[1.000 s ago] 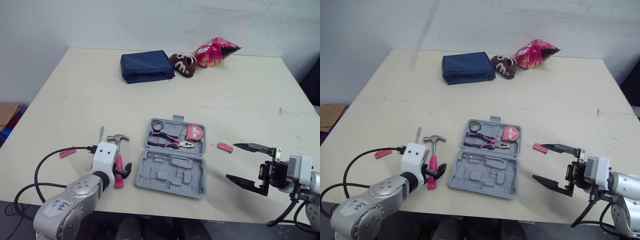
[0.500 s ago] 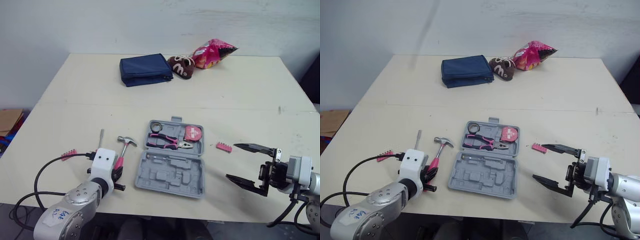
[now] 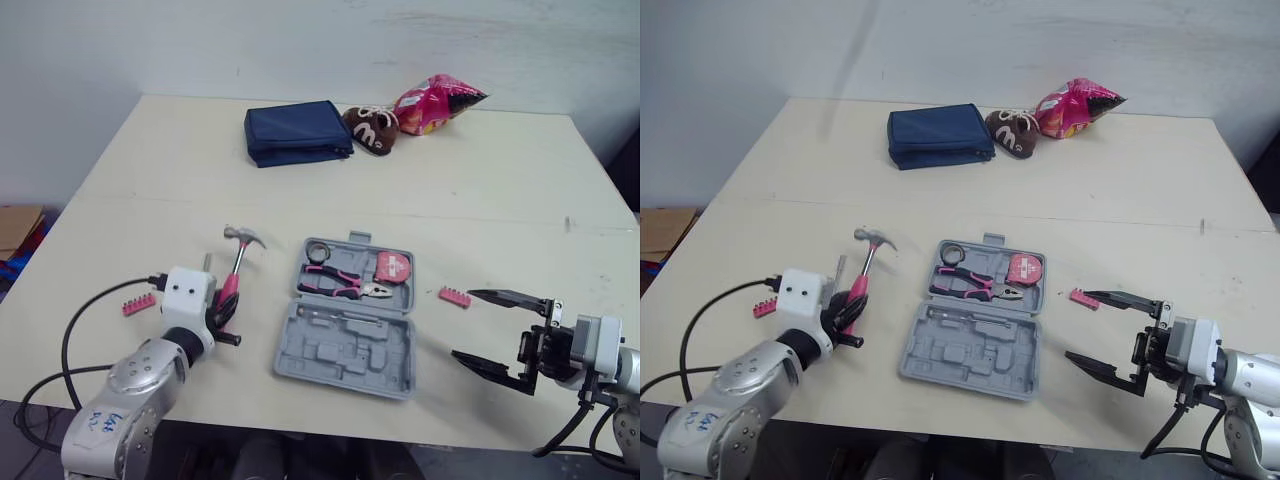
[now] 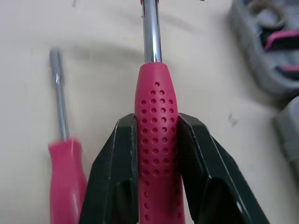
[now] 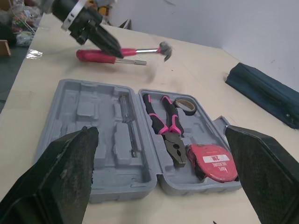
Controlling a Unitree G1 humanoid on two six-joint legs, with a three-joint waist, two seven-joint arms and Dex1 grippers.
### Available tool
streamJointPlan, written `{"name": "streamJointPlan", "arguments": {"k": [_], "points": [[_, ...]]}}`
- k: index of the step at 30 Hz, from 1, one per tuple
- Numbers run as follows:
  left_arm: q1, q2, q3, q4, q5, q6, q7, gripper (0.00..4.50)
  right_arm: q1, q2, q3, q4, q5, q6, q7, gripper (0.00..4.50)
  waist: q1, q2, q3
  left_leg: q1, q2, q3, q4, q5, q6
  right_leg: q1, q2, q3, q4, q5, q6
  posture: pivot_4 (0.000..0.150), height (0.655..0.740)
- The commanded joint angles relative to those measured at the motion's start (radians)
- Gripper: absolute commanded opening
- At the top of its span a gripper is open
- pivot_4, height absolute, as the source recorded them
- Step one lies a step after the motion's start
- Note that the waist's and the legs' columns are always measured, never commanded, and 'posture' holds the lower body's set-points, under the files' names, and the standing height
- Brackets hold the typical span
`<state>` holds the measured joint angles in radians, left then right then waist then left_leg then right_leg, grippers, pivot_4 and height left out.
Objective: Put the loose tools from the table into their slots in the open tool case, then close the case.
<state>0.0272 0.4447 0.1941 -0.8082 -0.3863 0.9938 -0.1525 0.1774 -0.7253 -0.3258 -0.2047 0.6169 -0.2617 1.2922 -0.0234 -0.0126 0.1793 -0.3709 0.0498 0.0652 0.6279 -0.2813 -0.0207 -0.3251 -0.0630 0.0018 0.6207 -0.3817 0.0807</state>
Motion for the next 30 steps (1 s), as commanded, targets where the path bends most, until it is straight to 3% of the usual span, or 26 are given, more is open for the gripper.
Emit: {"name": "streamJointPlan", "arguments": {"k": [1,6,8,14,22,30], "points": [[-0.028,0.103,0.001,0.0,-0.014,-0.239,-0.226,0.56,-0.001,0.001,-0.038,-0.017,0.007,-0.022,-0.004,4.5,0.0,0.0,0.0,0.0,0.0,0.001,0.0,0.0,0.0,0.0,0.0,0.0,-0.001,0.0,0.0,0.15,0.74],[-0.112,0.222,-0.014,0.107,-0.076,-0.423,-0.502,0.56,0.002,0.002,-0.037,-0.009,0.0,-0.033,-0.002,4.5,0.0,0.0,0.0,-0.001,0.0,0.001,-0.001,-0.001,0.0,0.0,0.0,0.0,-0.002,0.0,-0.001,0.15,0.74],[-0.184,0.294,-0.079,0.16,-0.072,-0.484,-0.644,0.56,0.009,-0.001,-0.045,-0.008,-0.001,-0.039,-0.002,4.5,-0.001,0.001,0.0,0.0,0.0,0.002,-0.001,-0.002,0.0,0.0,0.0,0.0,-0.002,-0.001,-0.001,0.15,0.74],[-0.351,0.388,-0.288,0.251,-0.017,-0.556,-0.871,0.56,0.036,-0.008,-0.075,-0.019,0.004,-0.04,-0.005,4.5,-0.001,0.001,0.001,0.0,0.0,0.002,-0.001,-0.002,0.0,0.0,0.0,0.001,-0.001,0.0,0.0,0.15,0.74],[-0.58,0.391,-0.539,0.333,0.085,-0.39,-0.95,0.56,0.101,-0.01,-0.12,-0.083,0.016,-0.011,-0.026,4.5,-0.002,0.0,0.002,0.0,0.0,0.002,0.0,-0.001,0.001,-0.001,0.002,0.001,0.001,-0.001,0.002,0.15,0.74],[-0.73,0.284,-0.739,0.431,0.248,-0.344,-0.948,0.56,0.168,0.008,-0.131,-0.167,0.008,0.022,-0.087,4.5,-0.002,-0.001,0.003,0.0,0.0,0.002,0.001,0.0,0.003,-0.002,0.002,0.003,0.005,-0.001,0.004,0.15,0.74]]}}
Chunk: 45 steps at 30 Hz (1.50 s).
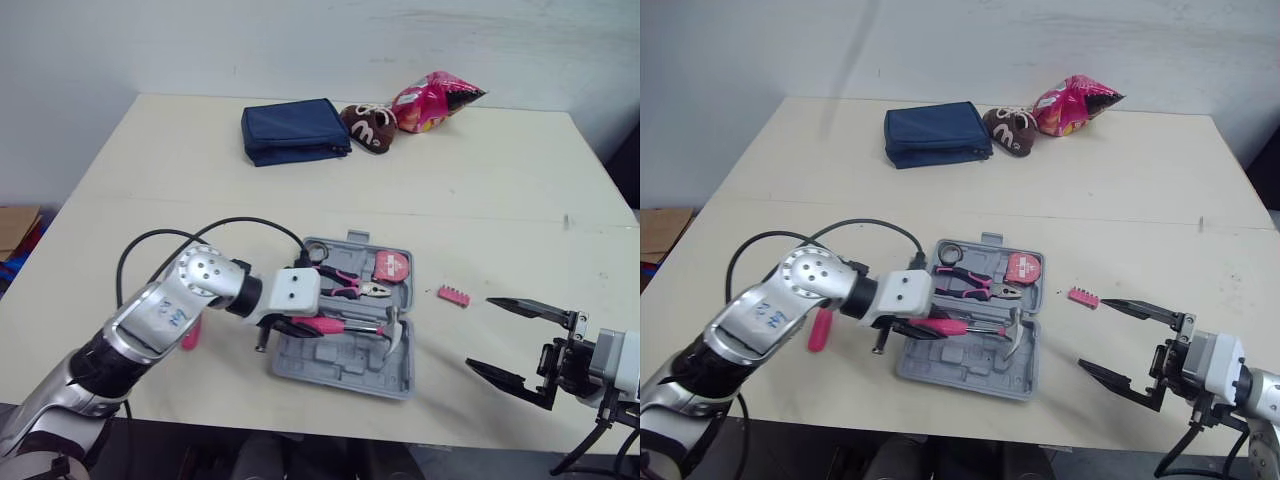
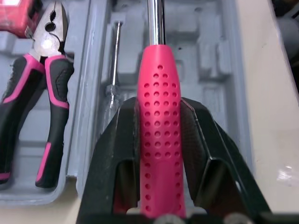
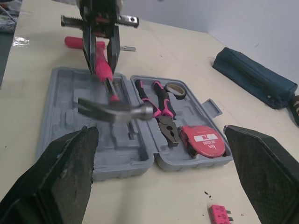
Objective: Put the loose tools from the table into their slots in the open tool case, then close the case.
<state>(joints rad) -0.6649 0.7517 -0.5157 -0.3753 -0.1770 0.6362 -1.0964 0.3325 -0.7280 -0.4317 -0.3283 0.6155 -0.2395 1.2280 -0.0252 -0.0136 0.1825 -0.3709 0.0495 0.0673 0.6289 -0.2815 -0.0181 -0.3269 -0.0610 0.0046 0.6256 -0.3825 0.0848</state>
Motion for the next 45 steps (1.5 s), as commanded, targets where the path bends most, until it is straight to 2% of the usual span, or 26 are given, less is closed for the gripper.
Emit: {"name": "streamJointPlan", "arguments": {"k": [1,8,21,27,29,30,34,40,43,45], "points": [[-0.046,-0.032,-0.039,0.003,0.049,0.023,-0.002,0.56,0.017,0.013,-0.027,-0.049,0.008,0.001,-0.029,4.5,0.0,0.0,0.0,0.0,0.0,0.0,0.0,0.0,0.0,0.0,0.0,0.0,0.0,0.0,0.0,0.15,0.74],[-0.064,-0.058,-0.07,0.023,0.092,0.089,-0.004,0.56,0.047,0.03,-0.037,-0.067,-0.012,-0.02,-0.056,4.5,0.001,-0.001,0.0,0.0,0.0,-0.001,0.0,0.001,-0.001,0.0,0.0,0.0,0.001,0.0,0.001,0.15,0.74],[-0.09,-0.084,-0.121,0.091,0.184,0.036,-0.041,0.56,0.049,0.044,-0.023,-0.081,-0.027,-0.024,-0.083,4.5,0.001,-0.001,0.0,0.0,0.0,-0.001,0.0,0.001,-0.001,0.0,0.0,0.0,0.002,0.0,0.001,0.15,0.74],[-0.084,-0.098,-0.089,0.091,0.179,0.069,-0.03,0.56,0.049,0.045,-0.017,-0.097,-0.031,-0.016,-0.101,4.5,0.001,-0.001,0.0,0.001,0.0,-0.001,0.001,0.002,-0.001,0.0,0.0,0.0,0.003,0.0,0.001,0.15,0.74],[-0.08,-0.09,-0.077,0.079,0.171,0.051,-0.042,1.6,0.048,0.041,-0.014,-0.108,-0.031,-0.007,-0.11,4.5,0.0,-0.001,0.0,0.001,0.0,-0.001,0.001,0.002,-0.001,0.0,0.0,0.0,0.003,0.0,0.001,0.15,0.74],[-0.079,-0.09,-0.069,0.074,0.166,0.044,-0.044,1.96,0.046,0.039,-0.014,-0.112,-0.031,-0.003,-0.114,4.5,0.0,-0.001,0.0,0.001,0.0,-0.001,0.001,0.002,-0.001,0.0,0.0,0.0,0.003,0.0,0.001,0.15,0.74],[-0.067,-0.12,0.019,0.066,0.098,-0.023,-0.047,3.81,0.043,0.033,-0.013,-0.127,-0.032,0.012,-0.128,4.5,0.002,-0.001,0.0,0.001,0.0,-0.002,0.001,0.002,-0.001,0.0,0.0,0.0,0.003,0.0,0.001,0.15,0.74],[0.023,-0.128,0.154,0.101,-0.015,-0.206,-0.085,3.81,0.041,0.029,-0.014,-0.138,-0.033,0.029,-0.135,4.5,0.0,-0.001,0.0,0.001,0.0,-0.001,0.001,0.003,-0.002,0.0,0.0,0.0,0.003,0.0,0.001,0.15,0.74],[0.088,-0.188,0.218,0.13,-0.071,-0.252,-0.042,2.96,0.037,0.028,-0.015,-0.137,-0.034,0.033,-0.137,4.5,0.001,-0.001,0.0,0.001,0.0,-0.001,0.001,0.003,-0.002,0.0,0.0,0.0,0.003,0.0,0.001,0.15,0.74],[0.114,-0.211,0.229,0.148,-0.074,-0.277,-0.029,2.01,0.033,0.028,-0.015,-0.135,-0.034,0.036,-0.138,4.5,0.002,-0.001,0.0,0.001,0.0,-0.001,0.002,0.002,-0.001,0.0,0.0,0.0,0.003,0.0,0.002,0.15,0.74]]}}
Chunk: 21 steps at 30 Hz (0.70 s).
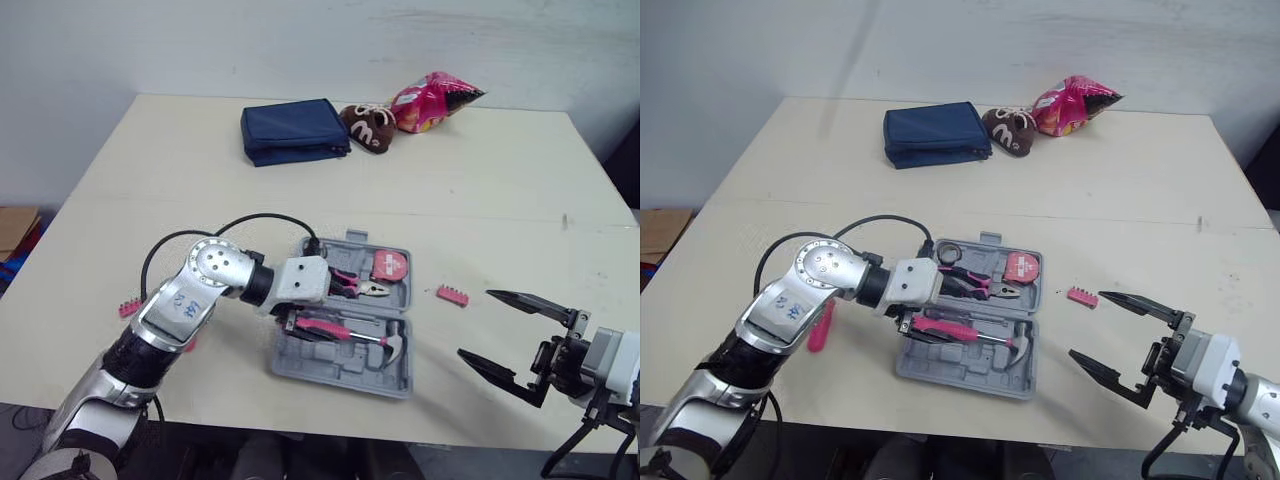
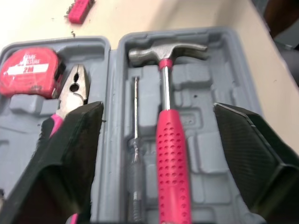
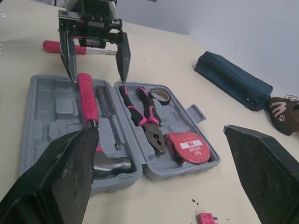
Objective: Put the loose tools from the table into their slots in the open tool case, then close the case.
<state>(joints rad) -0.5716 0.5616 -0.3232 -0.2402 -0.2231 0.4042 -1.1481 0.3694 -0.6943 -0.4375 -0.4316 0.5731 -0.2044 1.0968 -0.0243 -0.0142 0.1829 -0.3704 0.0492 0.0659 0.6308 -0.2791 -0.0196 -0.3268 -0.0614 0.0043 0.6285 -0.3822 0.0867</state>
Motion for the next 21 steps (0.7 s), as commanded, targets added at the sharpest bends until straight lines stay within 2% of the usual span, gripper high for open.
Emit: {"name": "streamJointPlan", "arguments": {"k": [1,4,21], "points": [[0.038,-0.025,0.02,0.028,-0.005,-0.05,0.036,1.5,-0.007,-0.007,-0.01,-0.03,0.008,0.002,-0.006,4.5,0.001,0.0,0.0,0.0,0.0,0.0,0.0,0.0,0.001,0.0,0.0,0.0,0.0,0.0,0.001,0.15,0.74],[0.067,-0.036,-0.021,0.067,0.047,-0.077,0.066,0.02,-0.016,-0.007,-0.011,-0.022,0.006,0.004,-0.002,4.5,0.0,0.0,0.0,0.001,0.0,0.0,0.0,-0.001,0.002,0.0,0.0,0.0,0.0,0.0,0.001,0.15,0.74],[0.13,-0.038,-0.127,0.125,0.176,-0.085,0.108,0.02,0.007,0.003,-0.024,0.018,0.003,-0.027,0.033,4.5,0.0,0.0,0.0,0.001,0.0,0.0,-0.001,-0.001,0.003,0.001,0.0,0.0,0.0,0.0,0.001,0.15,0.74]]}}
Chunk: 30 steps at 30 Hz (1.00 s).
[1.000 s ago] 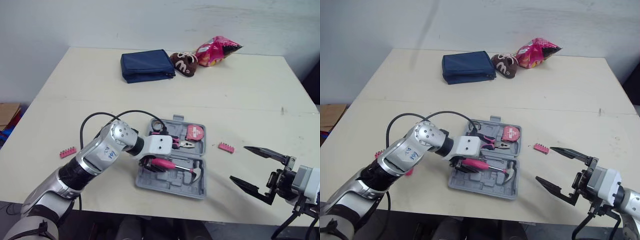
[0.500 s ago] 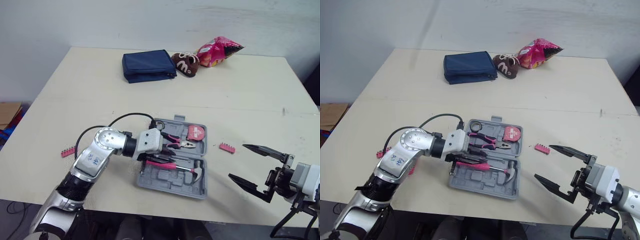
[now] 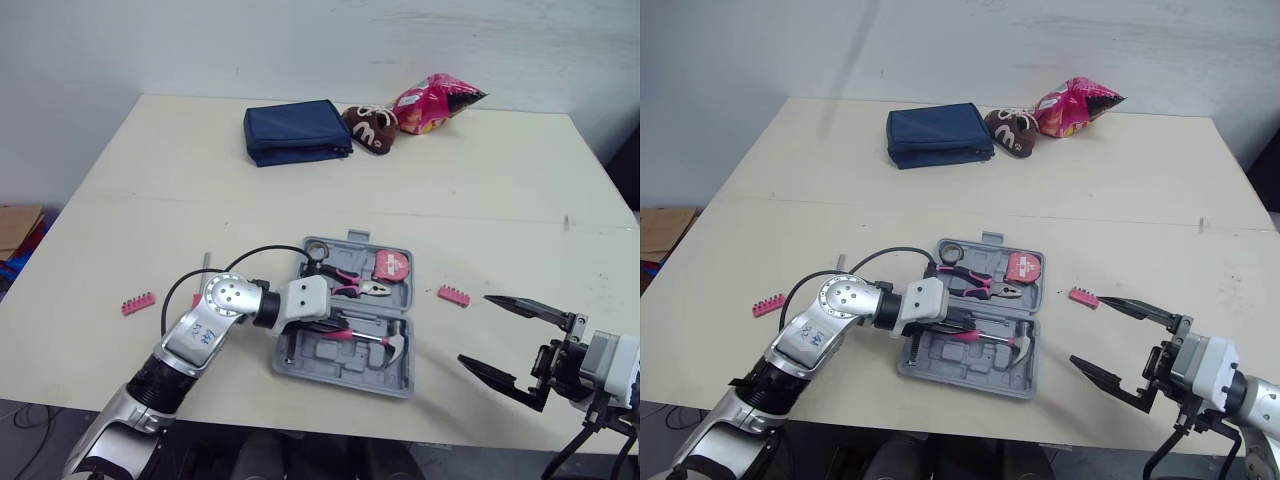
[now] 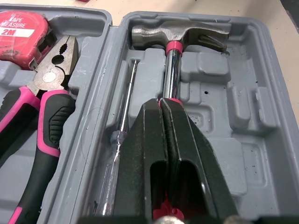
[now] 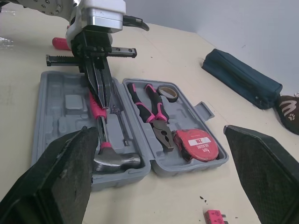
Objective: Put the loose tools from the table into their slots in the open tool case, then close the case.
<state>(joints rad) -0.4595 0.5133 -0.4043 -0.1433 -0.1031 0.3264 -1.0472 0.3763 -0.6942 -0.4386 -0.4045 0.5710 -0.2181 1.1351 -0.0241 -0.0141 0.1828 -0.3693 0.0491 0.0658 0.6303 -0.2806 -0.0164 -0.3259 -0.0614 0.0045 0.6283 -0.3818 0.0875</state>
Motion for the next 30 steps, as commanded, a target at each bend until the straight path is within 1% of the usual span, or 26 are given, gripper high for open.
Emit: {"name": "streamJointPlan", "arguments": {"k": [1,5,10,12,17,19,20,22,23,24,27,30], "points": [[0.02,0.011,-0.052,0.035,0.065,-0.019,0.01,0.02,0.0,0.003,-0.023,-0.01,0.005,-0.013,-0.008,4.5,0.0,0.0,0.0,0.0,0.0,0.0,0.0,0.0,0.0,0.0,0.0,0.0,0.0,0.0,0.0,0.15,0.74],[0.032,-0.002,-0.073,0.064,0.092,0.012,0.042,0.02,0.006,0.005,-0.019,-0.03,0.003,-0.003,-0.026,4.5,0.002,0.001,-0.001,0.002,0.0,0.0,0.0,-0.001,0.002,0.002,0.0,0.0,0.0,0.0,0.0,0.15,0.74],[0.024,0.007,-0.13,0.106,0.143,-0.042,0.036,0.02,0.015,-0.003,-0.02,-0.072,0.004,0.023,-0.058,4.5,0.014,0.001,-0.006,0.002,0.0,0.0,0.0,-0.002,0.003,0.003,-0.001,0.0,0.0,0.0,0.0,0.15,0.74],[0.022,0.01,-0.149,0.107,0.158,-0.037,0.033,0.02,0.016,-0.006,-0.024,-0.089,0.007,0.037,-0.069,4.5,0.022,0.002,-0.009,0.003,0.0,0.0,0.0,-0.002,0.003,0.004,-0.001,0.0,-0.001,0.0,0.0,0.15,0.74],[0.02,0.028,-0.221,0.124,0.21,0.066,0.013,0.02,0.009,-0.01,-0.025,-0.094,0.006,0.049,-0.073,4.5,0.024,0.0,-0.02,0.003,-0.001,0.0,0.0,-0.003,0.004,0.005,-0.002,0.0,-0.002,0.0,0.0,0.15,0.74],[0.021,0.02,-0.234,0.144,0.229,0.081,0.032,0.02,0.002,-0.011,-0.025,-0.086,0.005,0.049,-0.073,4.5,0.023,-0.001,-0.026,0.003,-0.001,0.0,-0.002,-0.004,0.005,0.01,-0.003,0.0,-0.005,0.0,-0.001,0.15,0.74],[0.021,0.013,-0.237,0.15,0.234,0.101,0.046,0.02,-0.002,-0.012,-0.024,-0.081,0.004,0.048,-0.072,4.5,0.023,-0.001,-0.026,0.007,0.0,0.0,-0.002,-0.004,0.004,0.014,-0.003,-0.001,-0.006,-0.001,-0.001,0.15,0.74],[0.012,0.027,-0.28,0.157,0.259,0.131,0.02,0.02,-0.01,-0.013,-0.02,-0.072,0.003,0.048,-0.07,4.5,0.023,-0.005,-0.033,0.017,0.0,0.0,-0.007,-0.006,0.005,0.025,-0.005,-0.001,-0.01,-0.004,-0.007,0.15,0.74],[0.002,0.036,-0.306,0.169,0.28,0.125,0.006,0.02,-0.015,-0.013,-0.017,-0.067,0.002,0.048,-0.069,4.5,0.024,-0.004,-0.036,0.018,0.0,0.0,-0.008,-0.006,0.005,0.027,-0.006,-0.001,-0.012,-0.005,-0.01,0.15,0.74],[-0.006,0.035,-0.32,0.183,0.293,0.127,0.006,0.02,-0.019,-0.013,-0.016,-0.063,0.001,0.048,-0.068,4.5,0.024,-0.003,-0.04,0.019,-0.001,0.0,-0.008,-0.006,0.005,0.027,-0.007,-0.001,-0.012,-0.011,-0.021,0.15,0.74],[-0.031,0.023,-0.352,0.208,0.317,0.141,-0.009,0.02,-0.027,-0.008,-0.011,-0.054,-0.006,0.047,-0.071,4.5,0.024,-0.003,-0.047,0.019,-0.002,0.0,-0.01,-0.006,0.006,0.027,-0.009,-0.001,-0.012,-0.011,-0.021,0.15,0.74],[-0.038,0.029,-0.396,0.185,0.344,0.166,-0.039,0.02,-0.038,-0.003,0.0,-0.041,-0.014,0.042,-0.072,4.5,0.023,-0.004,-0.053,0.019,-0.002,0.0,-0.011,-0.006,0.006,0.027,-0.01,-0.002,-0.013,-0.011,-0.022,0.15,0.74]]}}
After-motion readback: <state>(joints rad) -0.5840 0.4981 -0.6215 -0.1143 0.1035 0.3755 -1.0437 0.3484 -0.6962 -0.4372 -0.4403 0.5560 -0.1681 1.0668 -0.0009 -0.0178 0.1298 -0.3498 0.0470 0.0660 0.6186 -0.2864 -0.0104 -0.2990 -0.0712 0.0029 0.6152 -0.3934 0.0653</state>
